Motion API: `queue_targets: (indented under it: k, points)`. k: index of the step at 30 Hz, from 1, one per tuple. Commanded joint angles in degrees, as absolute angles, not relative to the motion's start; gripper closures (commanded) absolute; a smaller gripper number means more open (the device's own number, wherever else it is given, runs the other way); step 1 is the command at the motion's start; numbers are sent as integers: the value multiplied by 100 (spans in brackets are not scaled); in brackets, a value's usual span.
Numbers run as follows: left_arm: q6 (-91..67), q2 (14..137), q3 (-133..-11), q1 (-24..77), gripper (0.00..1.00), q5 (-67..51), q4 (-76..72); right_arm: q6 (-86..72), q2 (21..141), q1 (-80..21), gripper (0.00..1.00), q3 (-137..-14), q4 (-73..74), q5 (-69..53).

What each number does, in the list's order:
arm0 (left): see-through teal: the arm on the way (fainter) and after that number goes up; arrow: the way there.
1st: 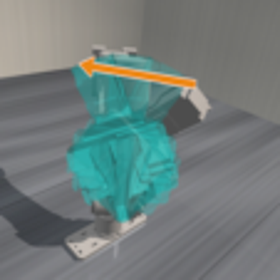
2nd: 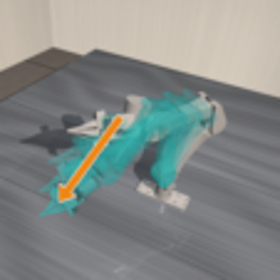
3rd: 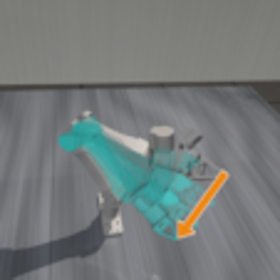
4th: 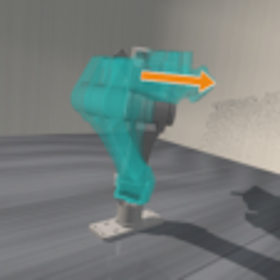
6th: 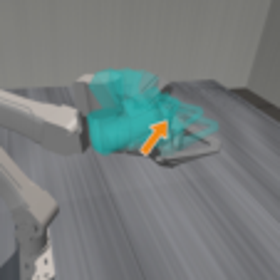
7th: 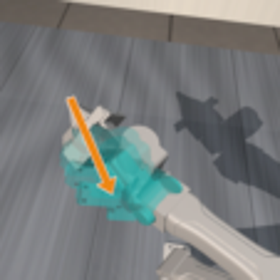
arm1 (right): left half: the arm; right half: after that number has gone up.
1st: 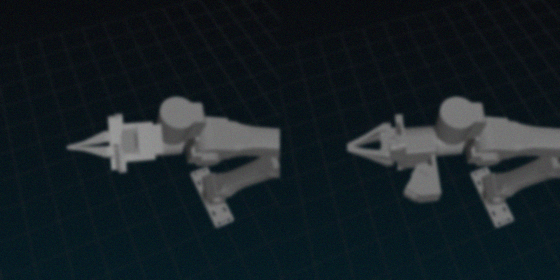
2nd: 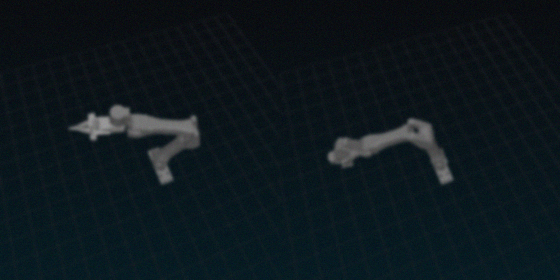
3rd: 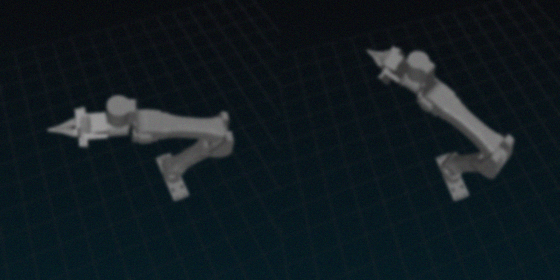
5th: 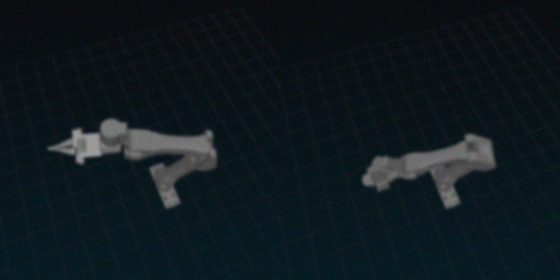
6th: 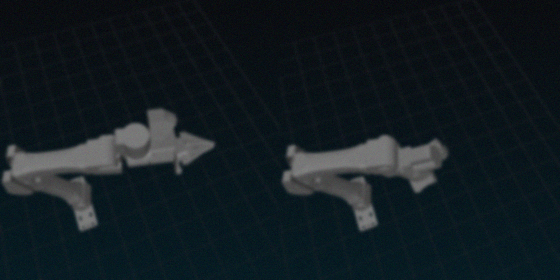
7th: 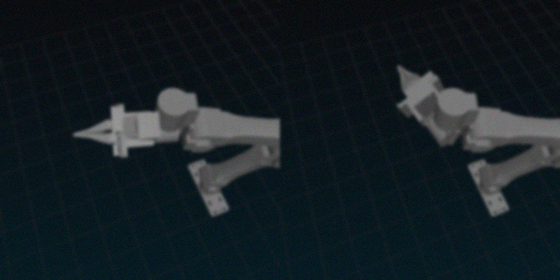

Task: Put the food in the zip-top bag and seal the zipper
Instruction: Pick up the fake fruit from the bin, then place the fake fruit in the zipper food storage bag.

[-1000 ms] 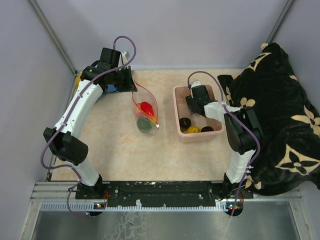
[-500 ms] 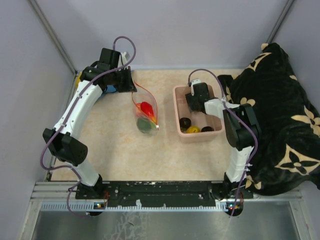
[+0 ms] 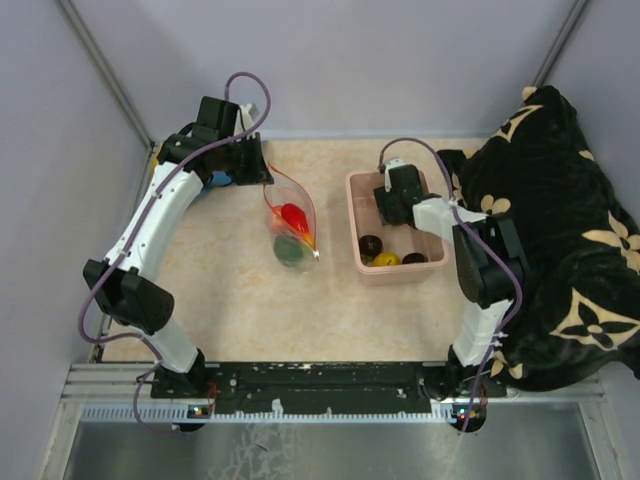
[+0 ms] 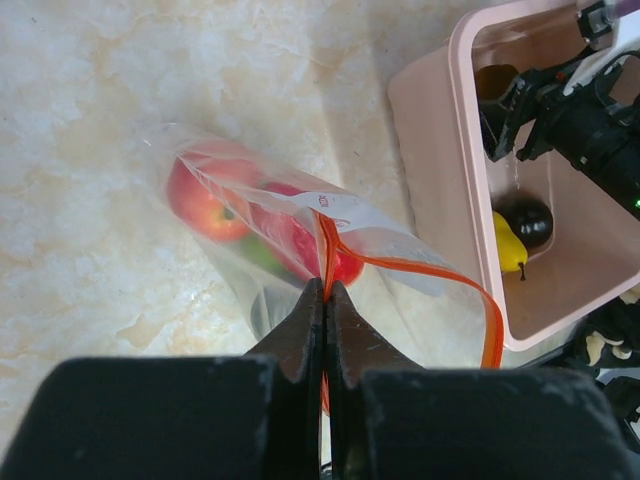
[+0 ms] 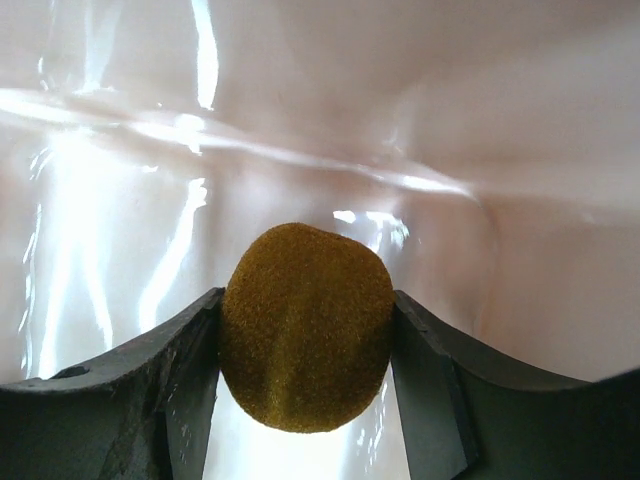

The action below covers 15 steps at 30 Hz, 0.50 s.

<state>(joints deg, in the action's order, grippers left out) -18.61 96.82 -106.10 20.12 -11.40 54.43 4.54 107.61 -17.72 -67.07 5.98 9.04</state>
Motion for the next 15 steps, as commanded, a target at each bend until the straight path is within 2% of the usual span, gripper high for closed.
queue_targets:
  k: [1,15]
  points:
    - [-1857,9409,-10611,1978,100,-1339,5267,180,9872,-1737,57,-6625,777,769]
    - [-1848,9281,-10414,1977,100,-1497,4945,105,7974,-2113,60,-6976,2062,289]
